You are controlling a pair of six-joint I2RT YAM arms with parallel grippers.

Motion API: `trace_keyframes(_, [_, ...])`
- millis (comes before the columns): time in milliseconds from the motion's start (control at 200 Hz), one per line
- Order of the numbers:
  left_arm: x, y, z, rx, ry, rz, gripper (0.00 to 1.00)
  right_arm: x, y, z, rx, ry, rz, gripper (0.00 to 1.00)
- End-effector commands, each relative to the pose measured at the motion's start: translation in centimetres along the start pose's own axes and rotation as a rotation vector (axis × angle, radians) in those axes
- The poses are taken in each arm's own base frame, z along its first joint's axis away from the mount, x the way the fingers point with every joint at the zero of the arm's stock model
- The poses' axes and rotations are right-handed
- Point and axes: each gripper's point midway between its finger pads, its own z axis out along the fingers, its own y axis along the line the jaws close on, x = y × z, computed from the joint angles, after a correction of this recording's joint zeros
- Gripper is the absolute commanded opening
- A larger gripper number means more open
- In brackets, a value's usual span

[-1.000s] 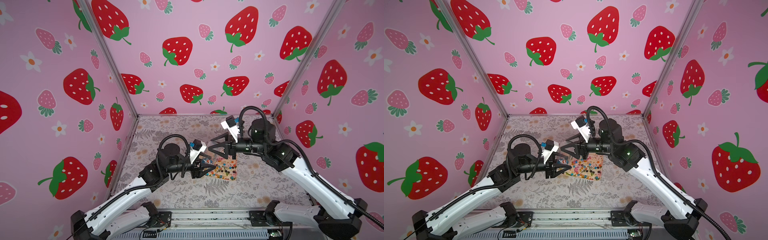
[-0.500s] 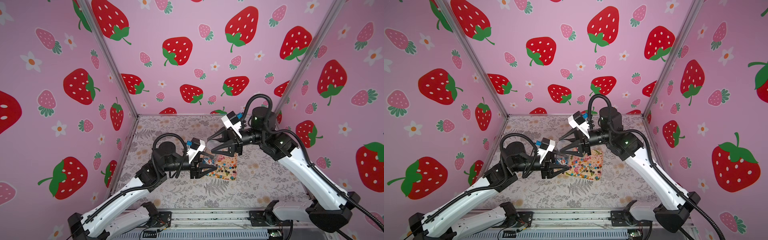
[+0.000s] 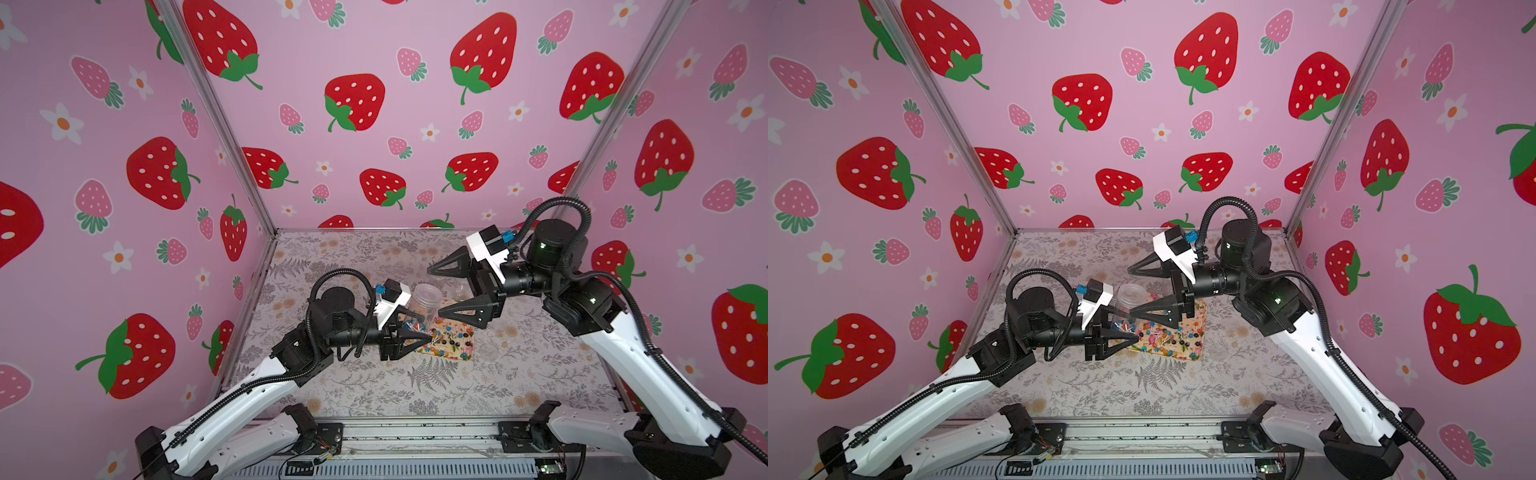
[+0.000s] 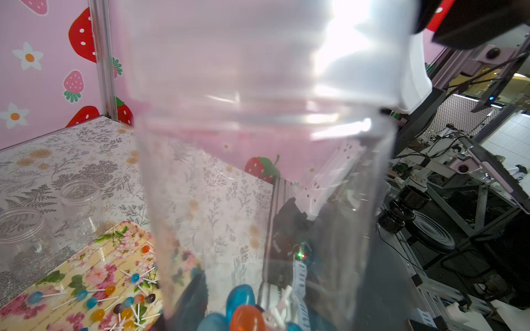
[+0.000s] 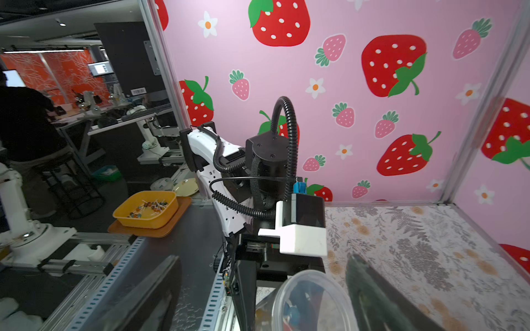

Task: Pour the candies out of the jar
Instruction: Unscrew the lid from the jar.

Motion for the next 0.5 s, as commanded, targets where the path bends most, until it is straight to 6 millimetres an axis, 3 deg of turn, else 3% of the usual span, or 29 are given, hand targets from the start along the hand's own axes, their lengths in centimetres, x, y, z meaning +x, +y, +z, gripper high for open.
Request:
trace_keyframes(0, [-1.0, 0.4, -0.6, -0.060, -0.047, 0.046, 0.51, 0.4, -3.0, -0.9, 0.212, 0.000, 0.130, 0.93])
trace_keyframes(210, [-1.0, 1.8, -0.7, -0.132, -0.042, 0.082, 0.51, 2.2, -6.1, -2.5, 0.471, 0.000, 0.372, 0.92])
trace_keyframes(495, [-0.3, 2.4, -0.2, -0.149, -0.002, 0.092, 0.51, 4.2, -6.2, -0.8, 0.543, 0.047, 0.429, 0.92])
